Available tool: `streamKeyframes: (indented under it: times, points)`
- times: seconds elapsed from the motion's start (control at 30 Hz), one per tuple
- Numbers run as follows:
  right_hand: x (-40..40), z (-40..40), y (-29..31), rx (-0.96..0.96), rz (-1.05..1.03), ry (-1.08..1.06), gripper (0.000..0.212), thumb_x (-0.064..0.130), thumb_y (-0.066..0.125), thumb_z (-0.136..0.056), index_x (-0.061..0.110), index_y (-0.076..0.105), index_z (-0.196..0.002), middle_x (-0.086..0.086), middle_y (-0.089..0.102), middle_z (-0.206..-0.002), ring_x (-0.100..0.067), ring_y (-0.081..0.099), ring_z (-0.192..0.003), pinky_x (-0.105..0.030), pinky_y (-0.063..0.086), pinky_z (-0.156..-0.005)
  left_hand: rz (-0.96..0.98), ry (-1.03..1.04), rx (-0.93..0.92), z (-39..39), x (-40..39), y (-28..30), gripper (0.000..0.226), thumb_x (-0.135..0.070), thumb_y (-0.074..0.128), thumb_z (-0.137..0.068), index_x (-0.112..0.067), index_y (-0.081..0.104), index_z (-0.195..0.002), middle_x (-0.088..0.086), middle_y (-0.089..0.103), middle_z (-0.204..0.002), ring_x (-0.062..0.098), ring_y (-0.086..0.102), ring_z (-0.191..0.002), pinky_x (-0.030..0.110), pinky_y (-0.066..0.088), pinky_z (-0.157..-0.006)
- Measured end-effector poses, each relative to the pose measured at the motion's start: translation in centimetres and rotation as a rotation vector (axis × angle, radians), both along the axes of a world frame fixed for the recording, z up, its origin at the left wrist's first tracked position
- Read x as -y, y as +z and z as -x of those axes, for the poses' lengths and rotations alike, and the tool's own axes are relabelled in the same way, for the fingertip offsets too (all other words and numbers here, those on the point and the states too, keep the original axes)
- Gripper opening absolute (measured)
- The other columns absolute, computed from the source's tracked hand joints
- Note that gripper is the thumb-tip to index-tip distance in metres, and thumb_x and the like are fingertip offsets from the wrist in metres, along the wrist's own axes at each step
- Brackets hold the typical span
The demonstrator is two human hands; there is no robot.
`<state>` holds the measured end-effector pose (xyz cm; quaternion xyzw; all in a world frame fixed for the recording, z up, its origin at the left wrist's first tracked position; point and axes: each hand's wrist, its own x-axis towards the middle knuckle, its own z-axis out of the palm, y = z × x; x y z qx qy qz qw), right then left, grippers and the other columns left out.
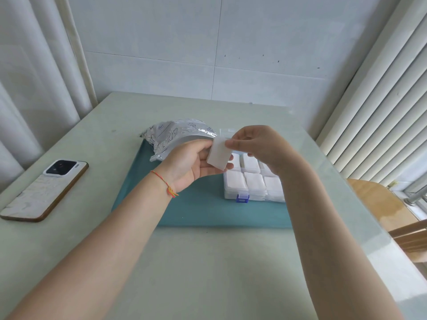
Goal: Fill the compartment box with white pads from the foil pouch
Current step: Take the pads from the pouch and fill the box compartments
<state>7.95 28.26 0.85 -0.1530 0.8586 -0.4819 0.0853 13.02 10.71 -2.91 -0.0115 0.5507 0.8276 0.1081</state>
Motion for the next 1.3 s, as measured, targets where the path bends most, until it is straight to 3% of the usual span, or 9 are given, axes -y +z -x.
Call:
streamKeyframes:
  times: [0.23, 0.33, 0.5, 0.63, 0.8, 0.87, 0.97, 1.07, 1.3]
  points:
    - [0.6, -0.1, -0.2, -0.058, -0.028, -0.057, 0.017, 0.029, 0.076, -0.084, 0.014, 0.067, -0.083, 0.003, 0.064, -0.075, -0.01, 0.054, -0.068, -0.01, 0.037, -0.045, 0.09, -0.022, -0.049, -0.2, 0.1, -0.1, 0.038, -0.014, 0.049, -0.1, 0.008, 0.05, -0.132, 0.026, 0.069, -0.111, 0.042, 0.069, -0.097, 0.036, 0.06, -0.071]
    - [0.9, -0.3, -0.4, -0.093, -0.06, -0.074, 0.019, 0.03, 0.074, -0.085, 0.012, 0.067, -0.087, 0.0, 0.065, -0.074, -0.009, 0.05, -0.059, -0.011, 0.032, -0.04, 0.079, -0.046, -0.05, -0.3, 0.2, 0.0, 0.039, -0.014, 0.049, -0.099, 0.009, 0.051, -0.131, 0.026, 0.068, -0.113, 0.042, 0.069, -0.099, 0.036, 0.06, -0.074]
    - [1.3, -0.6, -0.5, -0.099, -0.006, 0.015, 0.016, 0.024, 0.072, -0.088, 0.01, 0.064, -0.087, -0.002, 0.071, -0.07, -0.007, 0.059, -0.057, -0.021, 0.044, -0.058, -0.042, -0.116, -0.004, -0.4, 0.3, 0.1, 0.032, -0.026, 0.051, -0.097, -0.005, 0.064, -0.117, 0.019, 0.069, -0.109, 0.038, 0.069, -0.099, 0.038, 0.059, -0.078]
    - [1.4, -0.5, -0.7, -0.16, 0.049, 0.041, 0.019, 0.027, 0.072, -0.087, 0.014, 0.06, -0.093, -0.001, 0.07, -0.088, -0.009, 0.065, -0.069, -0.03, 0.052, -0.07, -0.184, -0.094, 0.032, -0.2, 0.4, -0.4, 0.027, -0.028, 0.054, -0.097, -0.007, 0.064, -0.11, 0.015, 0.069, -0.102, 0.032, 0.07, -0.09, 0.038, 0.059, -0.084]
    - [1.5, -0.8, -0.7, -0.156, -0.067, 0.218, 0.073, 0.037, 0.084, -0.073, 0.025, 0.048, -0.135, 0.01, 0.058, -0.124, -0.002, 0.057, -0.112, -0.02, 0.048, -0.09, -0.302, -0.067, 0.054, 0.0, 0.6, -0.8, 0.037, -0.032, 0.058, -0.094, -0.006, 0.058, -0.121, 0.015, 0.06, -0.118, 0.023, 0.07, -0.092, 0.033, 0.059, -0.076]
    - [1.9, -0.9, -1.0, -0.169, -0.162, 0.236, 0.078, 0.039, 0.086, -0.069, 0.024, 0.049, -0.136, 0.01, 0.06, -0.121, -0.003, 0.057, -0.112, -0.019, 0.046, -0.09, -0.318, -0.081, 0.055, 0.1, 0.6, -0.9, 0.039, -0.033, 0.058, -0.094, -0.008, 0.059, -0.123, 0.011, 0.059, -0.123, 0.019, 0.068, -0.1, 0.033, 0.059, -0.077]
    - [2.2, -0.9, -1.1, -0.208, -0.144, 0.227, 0.06, 0.035, 0.087, -0.069, 0.023, 0.06, -0.121, 0.009, 0.067, -0.109, -0.002, 0.061, -0.104, -0.013, 0.046, -0.083, -0.312, -0.113, 0.046, 0.1, 0.5, -0.9, 0.039, -0.035, 0.055, -0.094, -0.011, 0.062, -0.124, 0.004, 0.065, -0.125, 0.016, 0.065, -0.106, 0.036, 0.057, -0.087]
    - [1.9, -0.9, -0.8, -0.229, -0.128, 0.228, 0.058, 0.033, 0.087, -0.068, 0.024, 0.06, -0.118, 0.013, 0.067, -0.109, 0.005, 0.059, -0.102, -0.004, 0.043, -0.076, -0.36, -0.108, 0.052, 0.1, 0.6, -1.0, 0.039, -0.033, 0.058, -0.092, -0.011, 0.063, -0.123, 0.004, 0.065, -0.128, 0.015, 0.065, -0.099, 0.037, 0.055, -0.092]
    - [2.3, -1.2, -0.9, -0.262, -0.102, 0.245, 0.079, 0.033, 0.089, -0.066, 0.028, 0.05, -0.135, 0.011, 0.057, -0.123, -0.003, 0.055, -0.112, -0.012, 0.044, -0.083, -0.462, -0.069, 0.033, -0.3, 0.0, -0.7, 0.025, -0.023, 0.055, -0.094, -0.007, 0.067, -0.109, 0.01, 0.07, -0.107, 0.021, 0.071, -0.092, 0.029, 0.059, -0.072]
